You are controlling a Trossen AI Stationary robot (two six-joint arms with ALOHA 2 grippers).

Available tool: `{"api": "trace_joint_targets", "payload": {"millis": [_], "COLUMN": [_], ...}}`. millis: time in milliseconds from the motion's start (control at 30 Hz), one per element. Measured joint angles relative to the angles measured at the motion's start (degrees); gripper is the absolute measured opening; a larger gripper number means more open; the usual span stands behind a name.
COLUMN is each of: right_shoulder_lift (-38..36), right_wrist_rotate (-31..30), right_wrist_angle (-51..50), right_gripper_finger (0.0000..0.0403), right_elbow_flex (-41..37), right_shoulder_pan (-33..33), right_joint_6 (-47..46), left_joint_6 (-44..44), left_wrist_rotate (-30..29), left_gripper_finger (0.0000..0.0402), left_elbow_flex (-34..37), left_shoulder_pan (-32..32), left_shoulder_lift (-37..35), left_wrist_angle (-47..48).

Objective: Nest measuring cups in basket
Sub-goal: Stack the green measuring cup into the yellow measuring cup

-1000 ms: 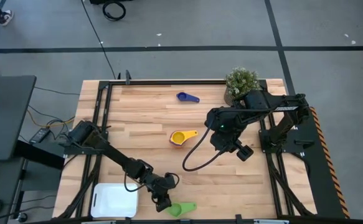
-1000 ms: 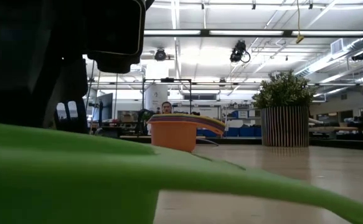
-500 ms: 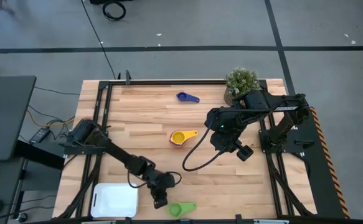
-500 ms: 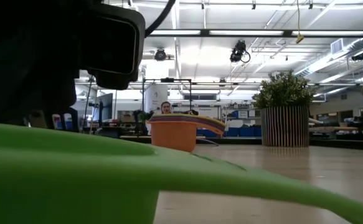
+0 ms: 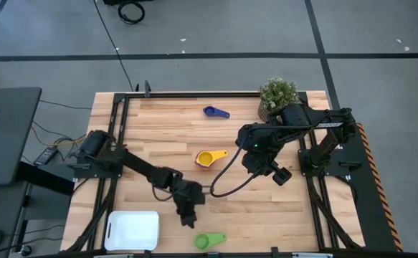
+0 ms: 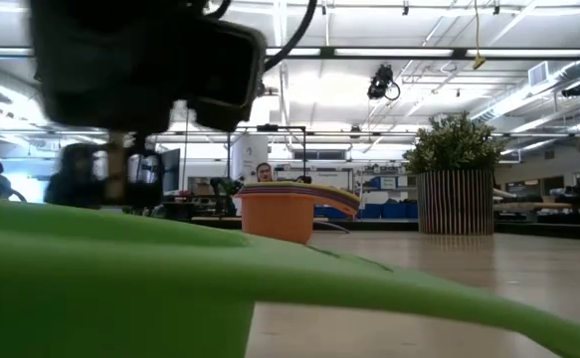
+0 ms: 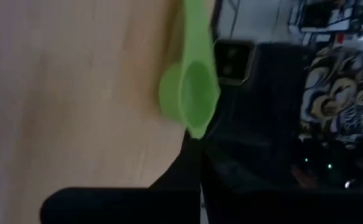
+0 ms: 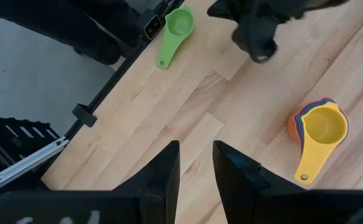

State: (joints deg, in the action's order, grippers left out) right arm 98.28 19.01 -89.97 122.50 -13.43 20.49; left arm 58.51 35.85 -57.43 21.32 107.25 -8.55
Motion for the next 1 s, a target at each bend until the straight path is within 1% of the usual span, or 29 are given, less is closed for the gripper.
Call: {"api": "trace_joint_targets", "payload": {"millis": [67,133,233,300,367,433,533,600,700,800,900,1000], "right_shoulder_lift": [0.00,0.00,0.00,0.00,0.00,0.00,0.00,0.00,0.00,-0.02,-0.02,-0.02], "right_wrist_rotate": [0.02,0.03,0.02,0.02,-0.12,-0.62,-1.31,-1.36,-1.36,-1.36,-1.35,-1.08], "right_wrist_angle": [0.00,-0.01,0.00,-0.01,-0.02,-0.02,-0.02,-0.01,-0.02,-0.04,-0.04,-0.04], "right_gripper_finger": [0.0103,0.0103,0.0103,0.0103,0.0103,0.0103,0.0103,0.0103,0.0103,0.0103,0.0103,0.0103], "right_elbow_flex": [0.00,0.00,0.00,0.00,0.00,0.00,0.00,0.00,-0.02,-0.02,-0.02,-0.02], "right_shoulder_pan": [0.00,-0.02,0.00,0.00,0.18,0.50,1.11,1.56,2.02,2.34,2.32,2.08], "right_joint_6": [0.00,0.00,0.00,0.00,0.00,0.00,0.00,0.00,0.00,0.00,0.00,0.02], "left_joint_6": [-2.48,-5.18,-9.65,-13.12,-17.99,-23.25,-31.85,-35.82,-36.98,-37.10,-35.10,-30.13], "left_wrist_rotate": [-0.69,-2.79,-7.80,-12.16,-17.00,-22.62,-28.35,-29.32,-29.61,-29.63,-29.26,-26.62], "left_gripper_finger": [0.0003,0.0002,0.0002,0.0001,0.0001,0.0001,0.0001,0.0001,0.0008,0.0023,0.0041,0.0064], "left_elbow_flex": [-0.02,-0.09,-0.07,-0.32,-2.50,-5.94,-13.49,-18.24,-23.00,-26.32,-27.41,-27.41], "left_shoulder_pan": [-1.19,-2.16,-3.14,-3.46,-3.52,-3.02,-2.40,-2.21,-2.23,-2.25,-2.49,-2.56], "left_shoulder_lift": [-1.87,-3.96,-7.57,-10.18,-12.15,-13.33,-13.28,-12.92,-12.60,-12.62,-12.58,-11.82], "left_wrist_angle": [0.95,2.71,10.46,16.91,26.43,35.63,47.77,52.96,56.24,55.91,57.15,57.93]}}
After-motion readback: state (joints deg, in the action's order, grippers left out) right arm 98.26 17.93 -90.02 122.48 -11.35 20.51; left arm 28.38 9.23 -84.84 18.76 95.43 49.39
